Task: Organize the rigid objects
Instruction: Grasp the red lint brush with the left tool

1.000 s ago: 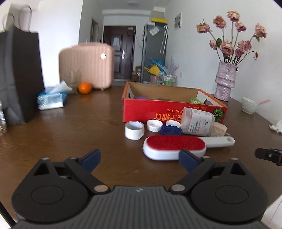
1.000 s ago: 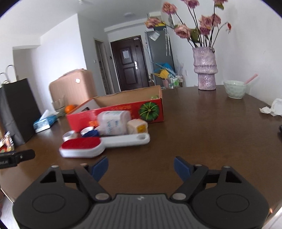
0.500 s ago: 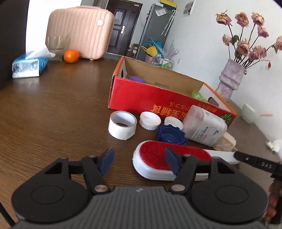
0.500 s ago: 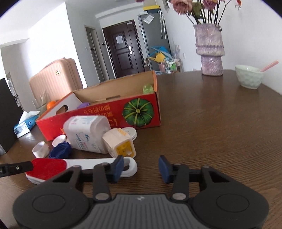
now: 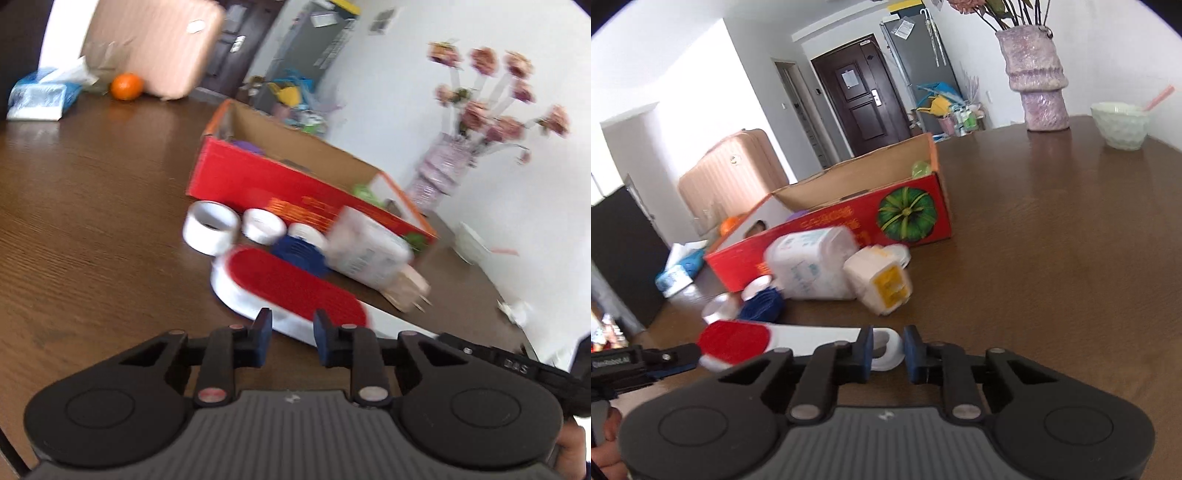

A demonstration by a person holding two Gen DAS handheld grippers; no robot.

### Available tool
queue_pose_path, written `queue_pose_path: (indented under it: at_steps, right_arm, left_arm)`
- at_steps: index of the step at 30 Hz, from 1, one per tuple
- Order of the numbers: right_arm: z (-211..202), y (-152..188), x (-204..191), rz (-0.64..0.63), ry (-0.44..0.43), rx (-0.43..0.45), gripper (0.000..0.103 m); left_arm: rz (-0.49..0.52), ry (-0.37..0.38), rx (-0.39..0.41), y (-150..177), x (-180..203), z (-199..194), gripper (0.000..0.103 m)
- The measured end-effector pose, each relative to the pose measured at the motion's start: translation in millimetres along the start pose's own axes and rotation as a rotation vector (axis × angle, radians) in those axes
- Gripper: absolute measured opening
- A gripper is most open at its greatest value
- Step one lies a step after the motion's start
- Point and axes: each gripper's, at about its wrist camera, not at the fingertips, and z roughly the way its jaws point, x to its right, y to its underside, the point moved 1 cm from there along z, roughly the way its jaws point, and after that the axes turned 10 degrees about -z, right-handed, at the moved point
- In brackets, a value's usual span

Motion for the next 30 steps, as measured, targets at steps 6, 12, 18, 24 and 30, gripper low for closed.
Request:
queue_pose_path:
  at_steps: [6,12,18,24,30]
  right_arm:
    - [-19,23,-5,0.041,0.021,0.019,0.019]
    - [-25,20,-13,0.025,0.009,0.038,0.019]
    - [-14,8,-9,0.04,0.049,0.038,0.019]
    - [2,5,-2,0.044,0.062,-0.009,0.019]
    - [13,4,-2,0.018,0.087,-0.017,0.019]
  left_arm:
    - [0.029,-0.07,0.044,12,-1,-28,0.054]
    - [0.065,-0.118,0.116,-1,-5,-41,0.068]
    - [0.108,-0.105,0.11,-25,-7,-10,0.071]
    - [0.086,-0.067,0.062,-41,-20,29,0.076]
    - [0.033,0.041,-0.025,-35,-30,49,0.066]
